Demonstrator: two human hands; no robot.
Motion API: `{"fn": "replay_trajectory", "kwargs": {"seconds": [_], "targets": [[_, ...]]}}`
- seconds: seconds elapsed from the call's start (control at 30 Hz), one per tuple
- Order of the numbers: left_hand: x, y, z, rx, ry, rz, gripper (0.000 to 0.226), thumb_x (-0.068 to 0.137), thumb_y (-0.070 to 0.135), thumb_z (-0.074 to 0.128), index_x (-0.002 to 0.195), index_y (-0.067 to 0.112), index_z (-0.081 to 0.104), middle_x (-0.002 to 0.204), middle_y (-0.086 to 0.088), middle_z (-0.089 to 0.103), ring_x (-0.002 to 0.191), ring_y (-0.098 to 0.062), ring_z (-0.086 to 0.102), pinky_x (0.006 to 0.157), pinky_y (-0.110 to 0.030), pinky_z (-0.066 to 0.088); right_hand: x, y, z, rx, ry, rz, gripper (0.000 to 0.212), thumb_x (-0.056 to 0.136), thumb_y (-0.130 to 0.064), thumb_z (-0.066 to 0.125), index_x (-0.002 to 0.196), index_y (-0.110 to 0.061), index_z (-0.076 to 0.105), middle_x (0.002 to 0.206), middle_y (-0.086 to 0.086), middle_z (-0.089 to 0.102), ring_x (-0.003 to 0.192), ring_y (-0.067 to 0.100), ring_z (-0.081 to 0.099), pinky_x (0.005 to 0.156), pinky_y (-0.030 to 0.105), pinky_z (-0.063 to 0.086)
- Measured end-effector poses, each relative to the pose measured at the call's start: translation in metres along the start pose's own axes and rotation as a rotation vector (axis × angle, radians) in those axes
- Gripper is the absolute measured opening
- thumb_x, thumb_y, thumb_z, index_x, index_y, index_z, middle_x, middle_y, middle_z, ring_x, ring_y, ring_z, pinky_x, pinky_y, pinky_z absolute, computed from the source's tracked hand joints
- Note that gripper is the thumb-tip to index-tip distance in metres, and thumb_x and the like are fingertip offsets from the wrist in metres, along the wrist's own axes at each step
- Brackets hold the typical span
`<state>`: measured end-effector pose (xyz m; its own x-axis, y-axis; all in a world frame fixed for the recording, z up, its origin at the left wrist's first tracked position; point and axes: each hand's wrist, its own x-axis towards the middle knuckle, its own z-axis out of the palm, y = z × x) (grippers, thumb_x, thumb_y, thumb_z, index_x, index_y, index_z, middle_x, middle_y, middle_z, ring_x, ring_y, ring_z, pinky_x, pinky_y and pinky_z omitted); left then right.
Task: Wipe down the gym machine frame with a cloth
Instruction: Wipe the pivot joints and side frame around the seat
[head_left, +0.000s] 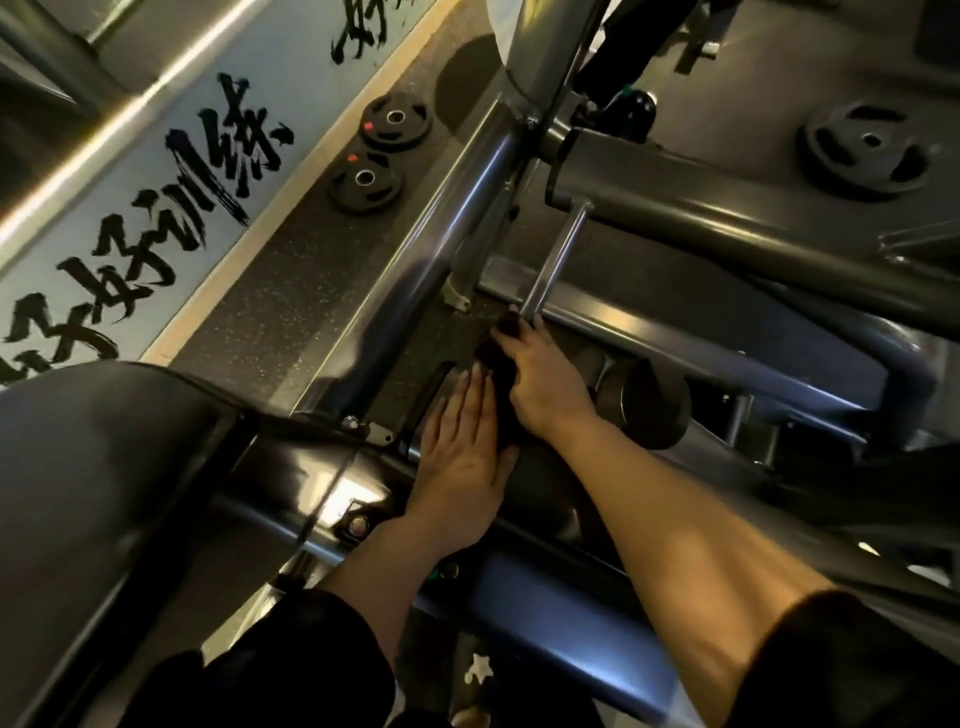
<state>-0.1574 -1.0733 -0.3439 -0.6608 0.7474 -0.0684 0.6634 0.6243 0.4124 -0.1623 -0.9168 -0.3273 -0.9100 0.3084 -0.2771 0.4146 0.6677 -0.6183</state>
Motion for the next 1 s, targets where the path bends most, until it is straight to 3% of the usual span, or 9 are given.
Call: {"fn": "replay_trajectory", "kwargs": {"seconds": [0.2, 0.3, 0.37, 0.43, 0.53, 0.63, 0.77, 0.87, 1.0], "targets": [[-0.001, 0.008, -0.018, 0.073, -0.150, -0.095, 0.072, 0.102, 0.039, 0.033, 0.152, 0.012, -0.012, 0.161, -0.005, -0.016, 0.137, -0.009, -0.029, 0.109, -0.021, -0.026, -0.030, -0.019, 0.011, -0.012, 0.389, 0.042, 0.050, 0.094, -0.003, 0.048, 0.142, -0.013, 0.046, 0.143, 0.011, 0.048, 0.132, 0.030, 0.041, 0.110, 0.038, 0.035], [-0.020, 0.028, -0.035, -0.223, -0.013, -0.128, 0.070, 0.097, 0.024, 0.055, 0.154, 0.013, 0.016, 0.162, -0.002, 0.010, 0.148, -0.011, 0.000, 0.122, -0.032, 0.006, -0.083, -0.040, 0.018, 0.200, 0.602, -0.051, 0.035, 0.092, -0.003, 0.049, 0.126, -0.007, 0.059, 0.126, 0.014, 0.058, 0.118, 0.026, 0.050, 0.101, 0.029, 0.040], [-0.058, 0.056, -0.054, -0.561, 0.156, -0.243, 0.047, 0.098, 0.022, 0.053, 0.144, 0.021, 0.042, 0.149, 0.016, 0.040, 0.140, 0.000, 0.030, 0.112, -0.022, 0.030, -0.122, -0.062, 0.021, 0.538, 0.658, -0.021, 0.026, 0.090, 0.002, 0.052, 0.111, -0.007, 0.064, 0.114, 0.008, 0.061, 0.109, 0.017, 0.055, 0.098, 0.023, 0.043], [-0.103, 0.082, -0.075, -0.550, 0.341, -0.259, 0.044, 0.096, 0.030, 0.053, 0.137, 0.014, 0.052, 0.139, 0.004, 0.054, 0.131, -0.008, 0.043, 0.109, -0.029, 0.036, -0.146, -0.089, 0.023, 0.865, 0.591, 0.111, 0.023, 0.088, 0.006, 0.056, 0.102, -0.010, 0.065, 0.106, 0.003, 0.064, 0.101, 0.012, 0.058, 0.094, 0.018, 0.046], [-0.151, 0.093, -0.113, -0.052, 0.604, -0.016, 0.038, 0.093, 0.021, 0.057, 0.126, 0.003, 0.060, 0.135, -0.007, 0.053, 0.127, -0.021, 0.048, 0.109, -0.037, 0.037, -0.165, -0.133, 0.013, 1.365, 0.370, 0.123, 0.018, 0.094, 0.004, 0.052, 0.101, -0.007, 0.065, 0.091, 0.005, 0.067, 0.083, 0.012, 0.064, 0.078, 0.024, 0.052], [-0.170, 0.095, -0.172, 0.267, 0.711, 0.096, 0.029, 0.095, 0.013, 0.054, 0.116, -0.002, 0.066, 0.128, -0.017, 0.059, 0.122, -0.029, 0.052, 0.105, -0.039, 0.039, -0.179, -0.187, 0.001, 1.708, 0.098, 0.054, 0.027, 0.100, -0.009, 0.047, 0.123, -0.002, 0.060, 0.098, 0.002, 0.066, 0.084, 0.006, 0.065, 0.078, 0.019, 0.052], [-0.160, 0.061, -0.242, 0.494, 0.470, 0.074, 0.045, 0.093, 0.023, 0.053, 0.131, 0.000, 0.055, 0.140, -0.019, 0.050, 0.130, -0.034, 0.047, 0.105, -0.050, 0.041, -0.199, -0.237, 0.018, 1.937, -0.064, 0.200, 0.047, 0.099, -0.041, 0.048, 0.143, -0.026, 0.046, 0.141, 0.006, 0.053, 0.128, 0.020, 0.051, 0.113, 0.042, 0.036], [-0.139, 0.039, -0.271, 0.476, 0.112, 0.057, 0.063, 0.096, 0.042, 0.035, 0.151, 0.013, 0.029, 0.157, -0.009, 0.030, 0.145, -0.025, 0.028, 0.112, -0.054, 0.033, -0.217, -0.255, 0.049, 1.915, 0.013, 0.187, 0.044, 0.104, -0.028, 0.043, 0.142, -0.048, 0.032, 0.152, -0.005, 0.036, 0.135, 0.021, 0.044, 0.112, 0.045, 0.038], [-0.131, 0.028, -0.271, 0.224, 0.043, 0.096, 0.069, 0.095, 0.048, 0.031, 0.155, 0.019, 0.013, 0.162, 0.001, 0.016, 0.148, -0.014, 0.016, 0.119, -0.049, 0.022, -0.182, -0.256, 0.051, 1.794, 0.270, 0.210, 0.046, 0.104, -0.033, 0.038, 0.139, -0.059, 0.023, 0.156, -0.008, 0.031, 0.140, 0.014, 0.035, 0.117, 0.046, 0.030]]}}
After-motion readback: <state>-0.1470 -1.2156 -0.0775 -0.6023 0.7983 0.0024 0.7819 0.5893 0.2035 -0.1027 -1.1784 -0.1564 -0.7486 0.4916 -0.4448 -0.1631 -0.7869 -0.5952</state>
